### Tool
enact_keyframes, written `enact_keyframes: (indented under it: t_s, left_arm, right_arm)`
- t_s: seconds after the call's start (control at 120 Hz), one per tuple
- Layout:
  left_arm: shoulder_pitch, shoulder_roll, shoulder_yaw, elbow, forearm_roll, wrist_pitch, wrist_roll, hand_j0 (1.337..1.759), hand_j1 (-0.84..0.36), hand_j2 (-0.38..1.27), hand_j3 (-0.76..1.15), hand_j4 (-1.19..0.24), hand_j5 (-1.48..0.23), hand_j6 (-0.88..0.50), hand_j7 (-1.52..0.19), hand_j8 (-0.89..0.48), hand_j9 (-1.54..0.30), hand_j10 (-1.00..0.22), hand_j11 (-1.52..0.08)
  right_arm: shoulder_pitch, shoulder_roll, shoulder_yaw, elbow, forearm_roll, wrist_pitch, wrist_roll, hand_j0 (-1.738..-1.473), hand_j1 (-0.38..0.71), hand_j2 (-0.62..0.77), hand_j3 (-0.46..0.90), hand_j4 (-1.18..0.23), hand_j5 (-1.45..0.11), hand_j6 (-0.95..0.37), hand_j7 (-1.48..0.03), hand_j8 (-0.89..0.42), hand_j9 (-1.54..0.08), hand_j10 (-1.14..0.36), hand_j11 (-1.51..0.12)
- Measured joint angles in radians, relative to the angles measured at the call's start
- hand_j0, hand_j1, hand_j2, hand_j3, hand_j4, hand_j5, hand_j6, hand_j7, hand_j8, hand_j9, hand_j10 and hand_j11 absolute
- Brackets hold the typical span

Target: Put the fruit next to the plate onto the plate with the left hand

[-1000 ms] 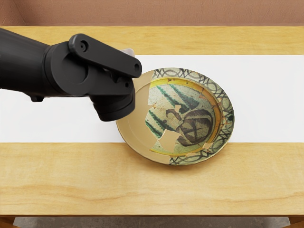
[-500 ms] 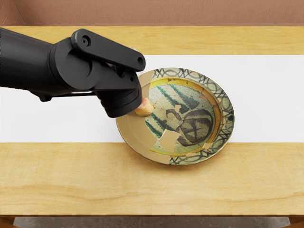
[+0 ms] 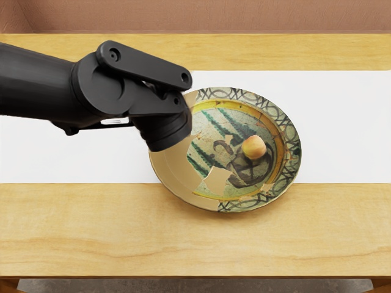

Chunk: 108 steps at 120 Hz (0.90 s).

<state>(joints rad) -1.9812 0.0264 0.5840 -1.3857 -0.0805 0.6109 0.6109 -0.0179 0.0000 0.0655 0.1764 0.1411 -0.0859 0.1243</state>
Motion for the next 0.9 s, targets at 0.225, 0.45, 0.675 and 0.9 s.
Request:
enact_keyframes:
  t_s: [0.225,0.45,0.675,0.9]
  left_arm:
    - [0.305,0.400,-0.348,0.013,0.173,-0.070,0.000,1.658,0.05,0.05,0.00,-0.25,-0.33,-0.25,-0.33,-0.25,-0.33,-0.25,-0.33]
    - [0.509,0.725,-0.692,-0.044,0.279,-0.387,0.000,1.658,0.05,0.05,0.00,-0.25,-0.32,-0.25,-0.32,-0.25,-0.32,-0.25,-0.32]
    - [0.800,0.888,-1.036,-0.081,0.268,-0.744,0.000,1.658,0.05,0.05,0.00,-0.25,-0.32,-0.25,-0.32,-0.25,-0.32,-0.25,-0.32]
    - [0.971,0.966,-1.257,-0.079,0.172,-1.101,0.000,1.658,0.05,0.05,0.00,-0.25,-0.32,-0.25,-0.32,-0.25,-0.32,-0.25,-0.32]
  right_arm:
    - [0.001,0.000,0.000,0.000,0.000,0.000,0.000,-1.658,-0.31,-0.01,0.00,-0.04,-0.05,-0.04,-0.05,-0.04,-0.05,-0.03,-0.05]
    - [0.001,0.000,0.000,0.000,0.000,0.000,0.000,-1.658,-0.31,-0.01,0.00,-0.04,-0.05,-0.04,-0.05,-0.04,-0.05,-0.03,-0.05]
    - [0.001,0.000,0.000,0.000,0.000,0.000,0.000,-1.658,-0.31,-0.01,0.00,-0.04,-0.05,-0.04,-0.05,-0.04,-0.05,-0.03,-0.05]
    - [0.001,0.000,-0.001,0.000,0.000,0.000,0.000,-1.658,-0.31,-0.01,0.00,-0.04,-0.05,-0.04,-0.05,-0.04,-0.05,-0.03,-0.05]
